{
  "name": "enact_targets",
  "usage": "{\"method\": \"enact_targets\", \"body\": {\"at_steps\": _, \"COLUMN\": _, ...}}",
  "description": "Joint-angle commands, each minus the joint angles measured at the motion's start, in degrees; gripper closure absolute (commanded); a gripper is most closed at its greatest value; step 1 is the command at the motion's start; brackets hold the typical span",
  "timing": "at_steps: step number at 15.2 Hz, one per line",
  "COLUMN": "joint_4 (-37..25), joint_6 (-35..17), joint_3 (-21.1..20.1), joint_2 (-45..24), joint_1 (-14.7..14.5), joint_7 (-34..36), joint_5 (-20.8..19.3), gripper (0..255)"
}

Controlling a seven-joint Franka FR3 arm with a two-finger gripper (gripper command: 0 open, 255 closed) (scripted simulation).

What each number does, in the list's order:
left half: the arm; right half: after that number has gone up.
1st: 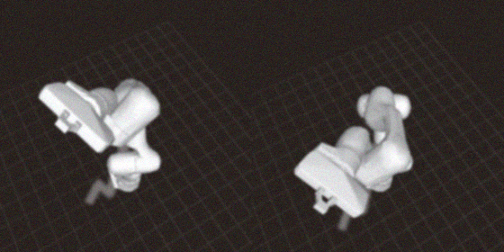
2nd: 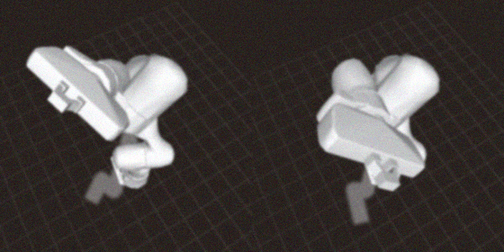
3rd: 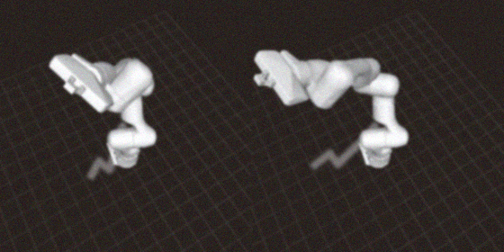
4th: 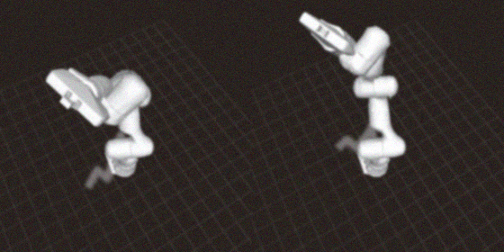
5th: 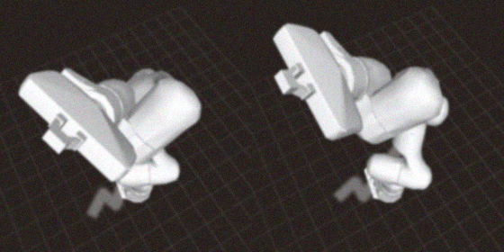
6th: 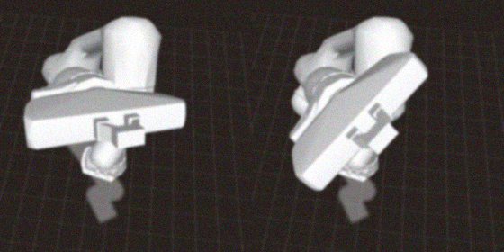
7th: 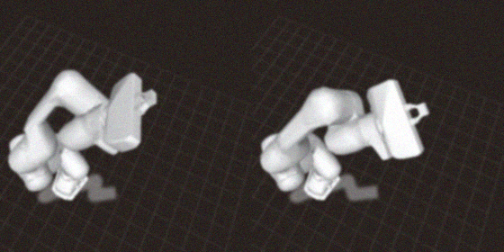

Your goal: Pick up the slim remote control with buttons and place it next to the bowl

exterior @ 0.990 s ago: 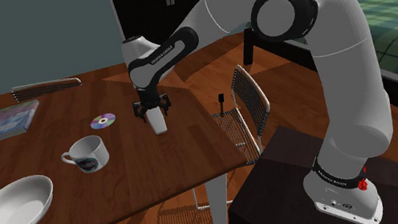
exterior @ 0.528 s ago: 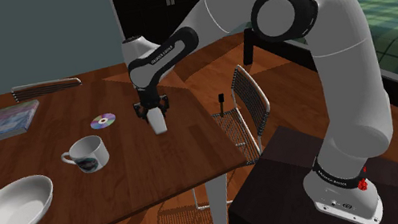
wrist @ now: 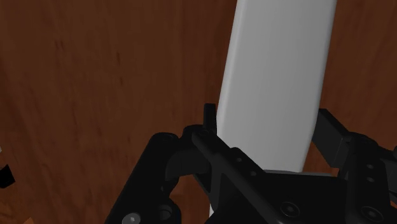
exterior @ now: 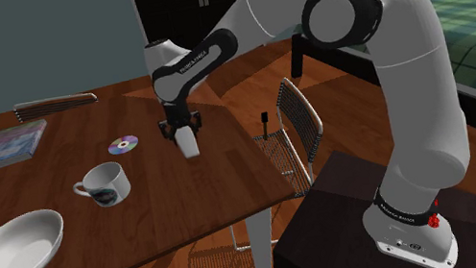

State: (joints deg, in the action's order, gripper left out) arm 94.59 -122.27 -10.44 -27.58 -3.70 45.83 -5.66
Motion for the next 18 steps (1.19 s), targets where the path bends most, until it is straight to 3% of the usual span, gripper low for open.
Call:
{"method": "enact_targets", "body": {"at_steps": 1, "joint_4": -0.53, "joint_6": 1.21, "joint_3": -0.09, "joint_2": 0.71, "joint_1": 0.04, "joint_7": -0.09, "joint_5": 0.16, "gripper": 255}}
{"method": "enact_targets", "body": {"at_steps": 18, "joint_4": -7.97, "joint_6": 12.51, "joint_3": -0.57, "joint_2": 4.64, "joint_1": 0.13, "joint_7": -0.74, "joint_5": 1.14, "gripper": 255}}
